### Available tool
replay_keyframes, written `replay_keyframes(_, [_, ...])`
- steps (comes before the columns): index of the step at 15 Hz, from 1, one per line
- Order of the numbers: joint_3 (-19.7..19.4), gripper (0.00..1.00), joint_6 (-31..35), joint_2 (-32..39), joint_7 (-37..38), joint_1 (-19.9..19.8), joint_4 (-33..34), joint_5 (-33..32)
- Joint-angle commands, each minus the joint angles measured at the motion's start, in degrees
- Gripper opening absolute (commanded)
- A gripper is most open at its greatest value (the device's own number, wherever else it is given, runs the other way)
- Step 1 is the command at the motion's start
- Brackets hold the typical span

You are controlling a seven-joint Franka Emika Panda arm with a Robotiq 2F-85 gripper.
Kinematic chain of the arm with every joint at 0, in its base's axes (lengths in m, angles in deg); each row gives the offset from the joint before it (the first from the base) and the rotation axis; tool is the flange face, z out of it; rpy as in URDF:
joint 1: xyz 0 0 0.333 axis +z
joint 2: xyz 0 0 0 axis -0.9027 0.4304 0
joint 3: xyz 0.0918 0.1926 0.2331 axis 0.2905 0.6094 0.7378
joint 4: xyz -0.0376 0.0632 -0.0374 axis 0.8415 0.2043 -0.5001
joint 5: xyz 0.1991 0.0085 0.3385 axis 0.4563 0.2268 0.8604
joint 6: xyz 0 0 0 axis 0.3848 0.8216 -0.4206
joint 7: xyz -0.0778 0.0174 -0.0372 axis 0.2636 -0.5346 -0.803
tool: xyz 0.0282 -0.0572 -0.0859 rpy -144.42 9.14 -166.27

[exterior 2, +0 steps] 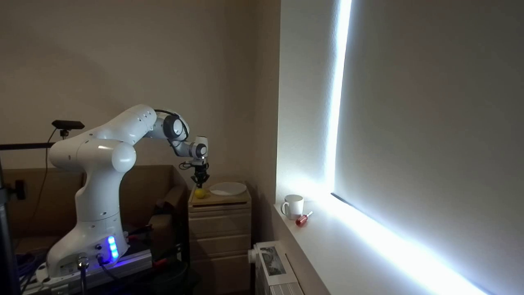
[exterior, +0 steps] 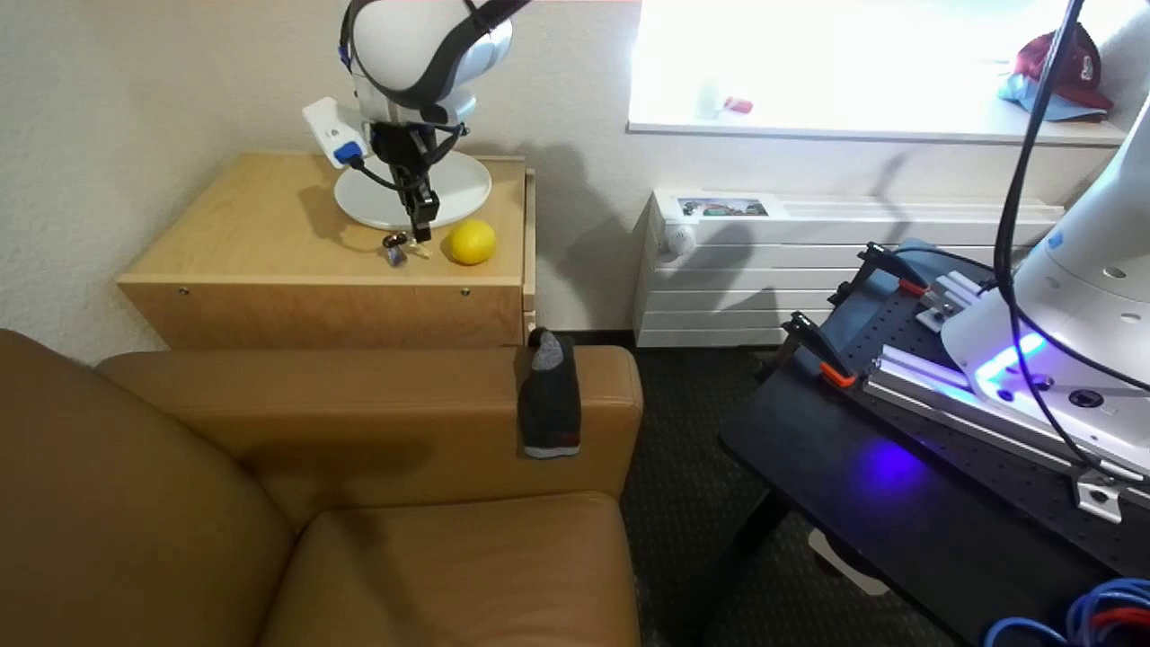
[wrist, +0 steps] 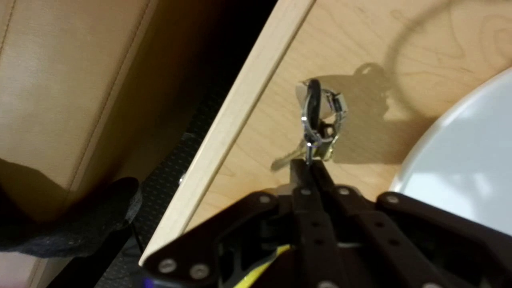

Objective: Move the keys to the left

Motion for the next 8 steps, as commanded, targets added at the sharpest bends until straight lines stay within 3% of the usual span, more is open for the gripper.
replay_keyframes(1, [-1.18,0.01,5.96,0.67,2.29,0.87,-2.4,-0.59])
replay_keyframes(6, [-2.25,0.01,9.29,2.34,4.66,2.26,-2.37,-2.0])
replay_keyframes(8, [-2.46,0.3,7.76,2.15,5.54,2.64,-2.22,-2.2])
